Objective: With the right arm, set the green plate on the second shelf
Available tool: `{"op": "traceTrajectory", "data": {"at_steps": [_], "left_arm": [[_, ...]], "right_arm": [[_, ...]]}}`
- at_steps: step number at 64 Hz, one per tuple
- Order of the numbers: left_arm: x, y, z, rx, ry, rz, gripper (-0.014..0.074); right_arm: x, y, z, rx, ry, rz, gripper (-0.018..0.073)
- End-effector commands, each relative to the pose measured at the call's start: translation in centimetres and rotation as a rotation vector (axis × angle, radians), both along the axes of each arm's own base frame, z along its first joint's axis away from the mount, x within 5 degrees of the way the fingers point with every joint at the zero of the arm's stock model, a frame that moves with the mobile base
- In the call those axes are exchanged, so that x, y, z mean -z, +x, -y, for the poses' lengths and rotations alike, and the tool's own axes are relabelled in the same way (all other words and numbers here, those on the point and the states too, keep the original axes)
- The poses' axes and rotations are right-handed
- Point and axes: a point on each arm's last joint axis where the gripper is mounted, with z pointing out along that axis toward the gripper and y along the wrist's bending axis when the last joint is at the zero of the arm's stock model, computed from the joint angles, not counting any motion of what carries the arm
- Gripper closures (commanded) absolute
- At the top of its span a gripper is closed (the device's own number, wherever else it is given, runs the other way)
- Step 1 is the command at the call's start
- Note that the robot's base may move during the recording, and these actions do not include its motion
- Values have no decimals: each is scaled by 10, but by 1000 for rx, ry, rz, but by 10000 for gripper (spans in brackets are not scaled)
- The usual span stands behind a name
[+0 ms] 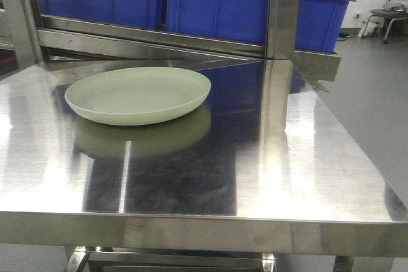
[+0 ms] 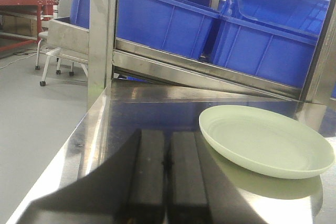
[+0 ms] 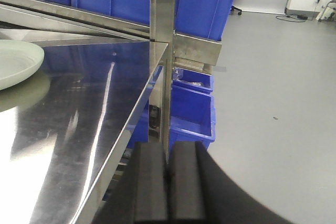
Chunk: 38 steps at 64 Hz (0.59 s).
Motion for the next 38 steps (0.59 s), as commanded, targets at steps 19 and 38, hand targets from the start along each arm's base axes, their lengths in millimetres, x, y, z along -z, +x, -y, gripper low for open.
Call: {"op": "traceTrajectory", "data": {"at_steps": [19,38], "left_arm": [[5,0,0,1,-17,64,466],[5,0,0,1,-17,64,466]], "right_arm": [[-31,-5,2,12,133,295,512],[-55,-10,5,-36,587,354,512]]}}
